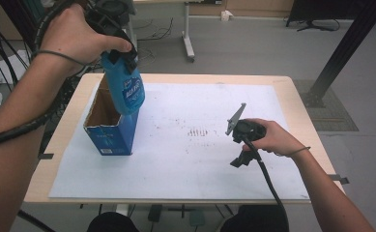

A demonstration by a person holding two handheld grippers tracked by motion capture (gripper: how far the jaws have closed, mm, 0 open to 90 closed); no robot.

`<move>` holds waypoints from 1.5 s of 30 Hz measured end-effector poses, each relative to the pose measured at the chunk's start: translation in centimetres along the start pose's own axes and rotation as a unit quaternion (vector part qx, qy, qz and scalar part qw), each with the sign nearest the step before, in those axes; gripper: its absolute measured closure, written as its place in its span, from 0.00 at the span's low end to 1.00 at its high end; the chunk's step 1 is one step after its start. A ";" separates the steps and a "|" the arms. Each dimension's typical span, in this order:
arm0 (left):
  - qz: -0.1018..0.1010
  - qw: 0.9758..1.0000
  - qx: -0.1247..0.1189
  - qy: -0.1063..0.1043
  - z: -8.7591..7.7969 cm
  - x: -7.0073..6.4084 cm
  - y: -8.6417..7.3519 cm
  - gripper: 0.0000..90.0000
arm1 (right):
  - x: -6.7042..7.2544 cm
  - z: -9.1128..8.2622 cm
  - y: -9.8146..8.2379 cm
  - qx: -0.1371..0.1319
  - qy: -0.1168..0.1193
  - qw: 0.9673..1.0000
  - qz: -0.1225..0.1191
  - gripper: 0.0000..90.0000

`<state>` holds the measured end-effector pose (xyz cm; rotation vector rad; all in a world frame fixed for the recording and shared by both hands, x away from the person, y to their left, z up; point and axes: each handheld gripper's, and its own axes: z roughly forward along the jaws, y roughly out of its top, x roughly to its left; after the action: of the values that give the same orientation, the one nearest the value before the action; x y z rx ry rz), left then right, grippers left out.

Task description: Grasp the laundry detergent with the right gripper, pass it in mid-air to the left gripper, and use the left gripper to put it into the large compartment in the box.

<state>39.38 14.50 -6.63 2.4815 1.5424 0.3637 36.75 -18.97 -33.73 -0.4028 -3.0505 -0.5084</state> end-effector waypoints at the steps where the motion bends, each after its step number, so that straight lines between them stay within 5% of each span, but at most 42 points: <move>1: -0.004 1.000 0.002 0.001 0.0 0.2 0.0 0.42 | 0.0 0.0 0.0 0.000 0.000 1.000 0.000 0.09; 9: -0.050 0.999 0.005 -0.006 0.1 3.1 0.4 0.42 | 0.0 0.0 0.1 0.001 0.001 1.000 0.000 0.09; 25: -0.120 0.992 0.019 0.029 -0.9 6.7 0.6 0.42 | -0.1 0.0 0.1 -0.002 0.002 1.000 -0.001 0.09; 34: -0.144 0.989 0.015 0.038 -1.2 8.1 0.7 0.42 | -0.1 0.1 0.1 -0.006 0.003 1.000 0.001 0.09; 45: -0.149 0.988 0.021 0.033 0.6 8.7 0.3 0.42 | -0.1 0.3 0.1 -0.009 0.005 1.000 0.003 0.09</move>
<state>43.53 22.21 -6.18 2.2396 1.9305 0.3703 36.91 -18.79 -33.97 -0.4075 -3.0374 -0.5366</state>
